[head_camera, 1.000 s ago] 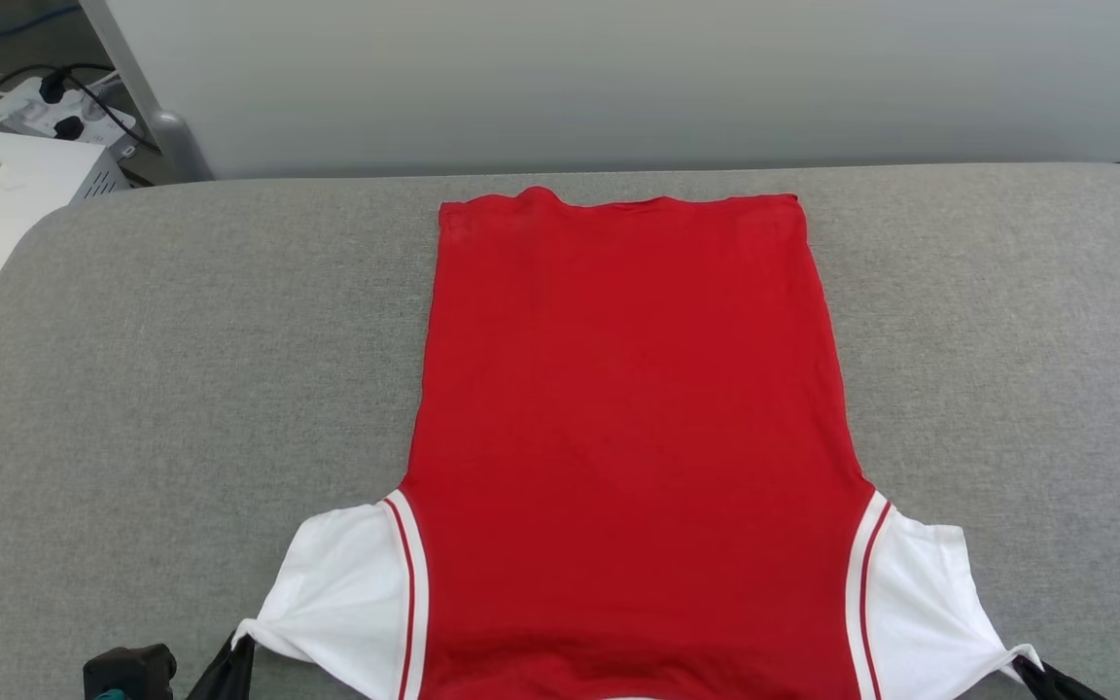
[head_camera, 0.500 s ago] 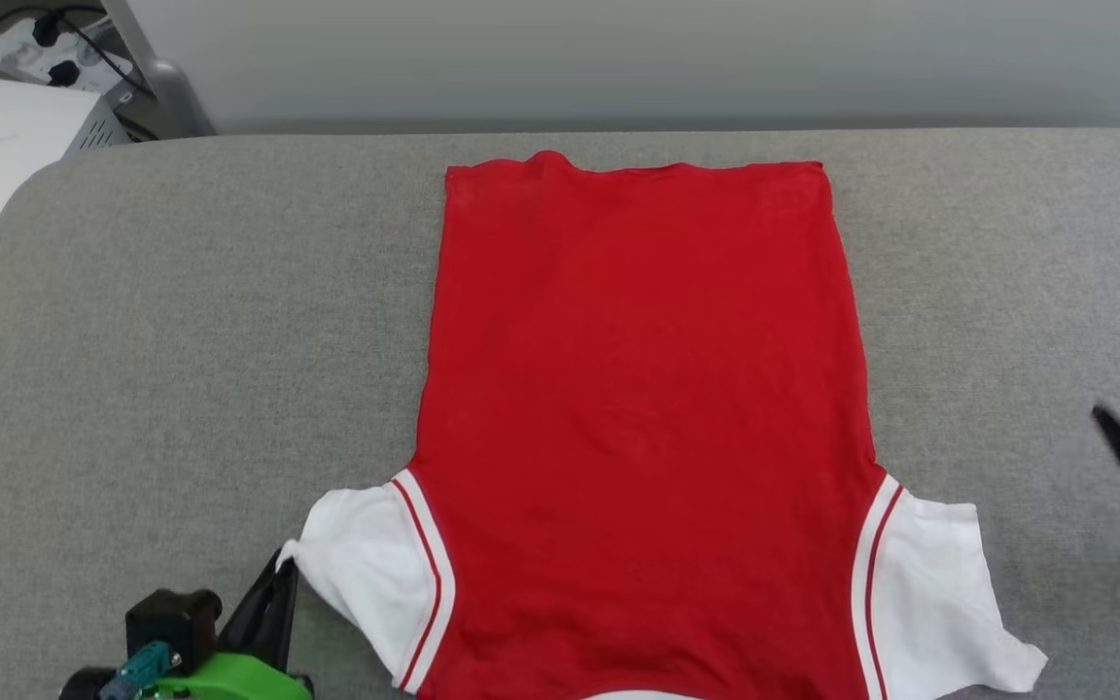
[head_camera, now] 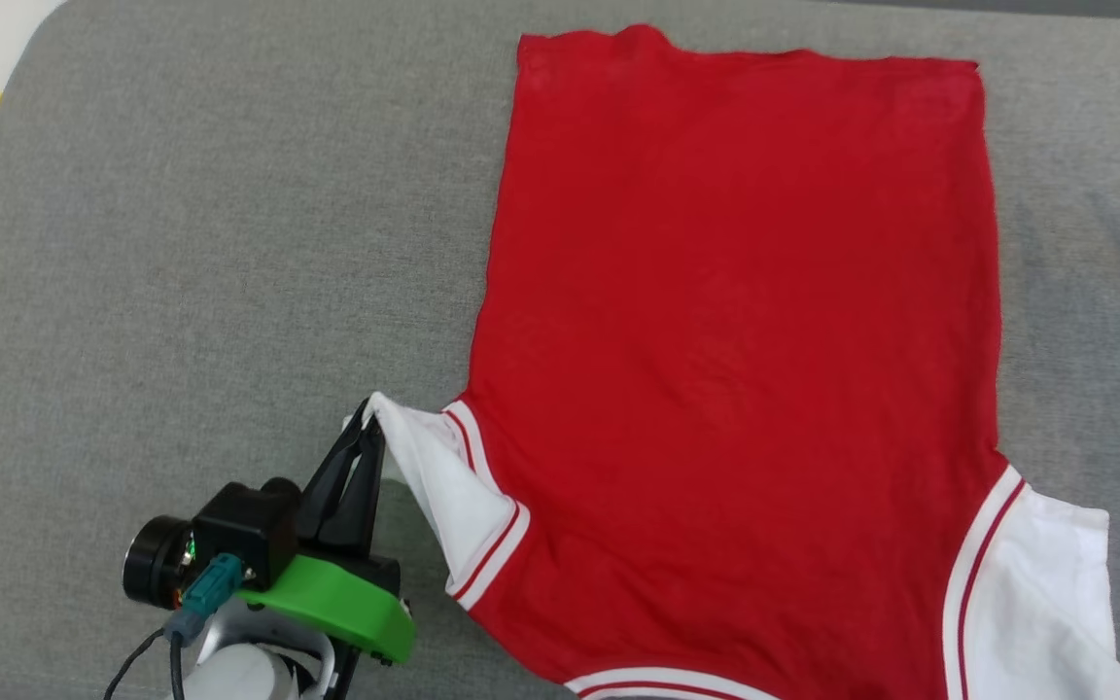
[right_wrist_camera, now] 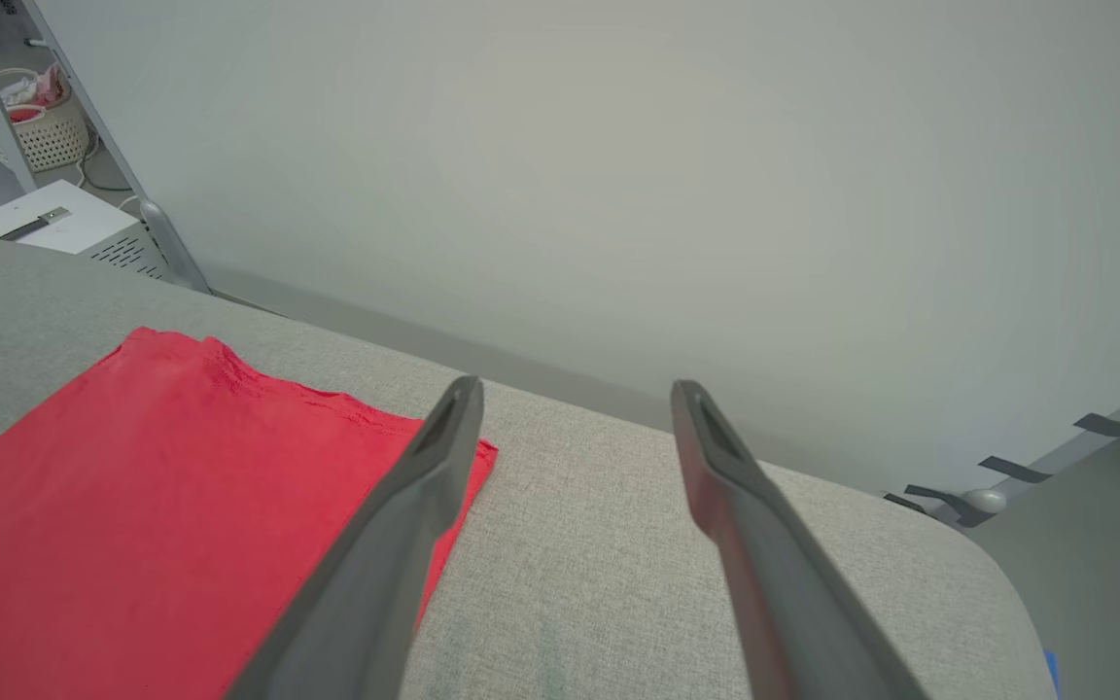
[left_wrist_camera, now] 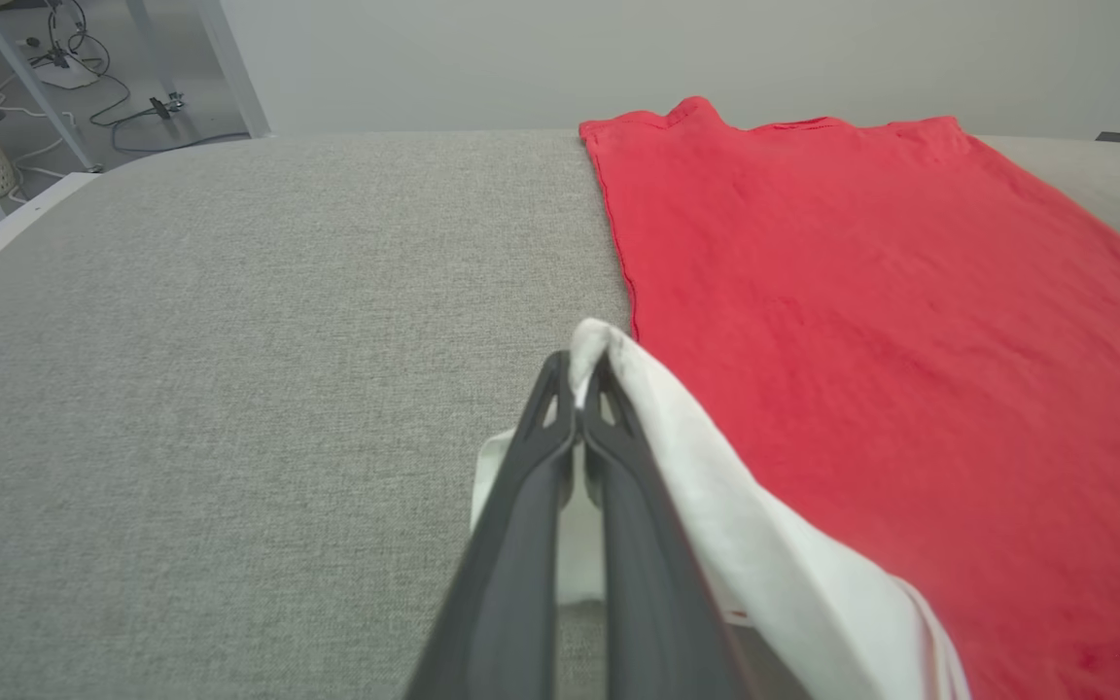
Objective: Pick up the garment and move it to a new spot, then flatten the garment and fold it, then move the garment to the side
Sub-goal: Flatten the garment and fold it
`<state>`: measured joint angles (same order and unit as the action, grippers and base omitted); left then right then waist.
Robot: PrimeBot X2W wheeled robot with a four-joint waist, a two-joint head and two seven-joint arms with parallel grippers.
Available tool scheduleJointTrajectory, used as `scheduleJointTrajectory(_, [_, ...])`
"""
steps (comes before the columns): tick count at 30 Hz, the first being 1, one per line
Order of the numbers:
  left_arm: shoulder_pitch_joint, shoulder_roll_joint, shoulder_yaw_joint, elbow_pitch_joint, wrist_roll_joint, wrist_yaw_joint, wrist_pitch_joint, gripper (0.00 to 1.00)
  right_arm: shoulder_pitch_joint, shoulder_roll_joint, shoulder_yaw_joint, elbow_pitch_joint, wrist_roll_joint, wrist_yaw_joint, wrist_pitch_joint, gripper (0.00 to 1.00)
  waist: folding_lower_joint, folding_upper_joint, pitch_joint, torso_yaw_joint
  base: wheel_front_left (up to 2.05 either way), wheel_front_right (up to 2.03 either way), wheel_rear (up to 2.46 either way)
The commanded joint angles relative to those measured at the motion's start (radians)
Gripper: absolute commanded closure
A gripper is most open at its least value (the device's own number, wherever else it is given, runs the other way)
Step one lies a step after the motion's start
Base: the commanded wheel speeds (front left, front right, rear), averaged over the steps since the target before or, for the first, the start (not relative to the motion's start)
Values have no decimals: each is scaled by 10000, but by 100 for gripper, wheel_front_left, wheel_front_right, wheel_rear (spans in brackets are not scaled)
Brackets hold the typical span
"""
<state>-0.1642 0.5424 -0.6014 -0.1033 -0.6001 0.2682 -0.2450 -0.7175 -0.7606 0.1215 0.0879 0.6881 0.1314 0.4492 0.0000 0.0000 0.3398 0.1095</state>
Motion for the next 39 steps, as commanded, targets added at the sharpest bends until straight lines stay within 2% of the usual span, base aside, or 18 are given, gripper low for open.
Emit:
scheduleJointTrajectory(1, [-302,-109,-54,-76,137,3,11,100,-605,32,135,330,133,-7,616,0,0,0,1189,1018,0,0,0])
scheduleJointTrajectory(5, [-726,-354,-181,-249,392,-37,-23,100,-2285,229,744,1559,512,-7,3444,0,0,0,1891,1417,0,0,0])
scheduleJointTrajectory(9, [-1023,-622,-278,-335,600,-38,-61,100,-3448,462,1030,2410,391,-7,5114,0,0,0,2473,1738,0,0,0])
scheduleJointTrajectory(13, [-1230,-905,-362,-334,721,-143,-101,100,-4084,604,1127,3214,-3,-7,5828,0,0,0,2943,2035,0,0,0])
scheduleJointTrajectory(17, [-1408,-1075,-350,-182,813,-287,-130,100,-4319,867,1160,3745,-236,-7,5891,0,0,0,3257,2221,0,0,0])
scheduleJointTrajectory(20, [-1475,-1176,-287,-63,860,-373,-145,100,-4120,1046,1310,4027,-216,-7,5837,0,0,0,3355,2255,0,0,0])
scheduleJointTrajectory(25, [-1439,-1303,-159,169,921,-524,-160,100,-3215,733,1973,4282,-103,-7,6376,0,0,0,3300,2201,0,0,0])
scheduleJointTrajectory(26, [-1422,-1319,-131,210,929,-551,-162,100,-3105,678,2000,4295,-42,-7,6407,36,0,0,3272,2184,0,0,0])
scheduleJointTrajectory(27, [-1398,-1335,-91,251,942,-586,-163,100,-3010,624,2014,4276,26,-7,6392,93,0,0,3233,2159,0,0,0])
scheduleJointTrajectory(28, [-1378,-1353,-53,273,949,-615,-164,100,-2967,581,2004,4246,66,-7,6336,100,0,0,3199,2141,0,0,0])
scheduleJointTrajectory(34, [-1135,-1441,259,509,1003,-816,-166,100,-3276,629,1833,3838,206,-7,5003,100,0,0,2705,1925,0,0,0])
scheduleJointTrajectory(39, [-707,-1457,569,838,959,-972,-167,100,-3317,468,2258,3356,477,-7,3921,100,0,0,1794,1578,0,0,0])
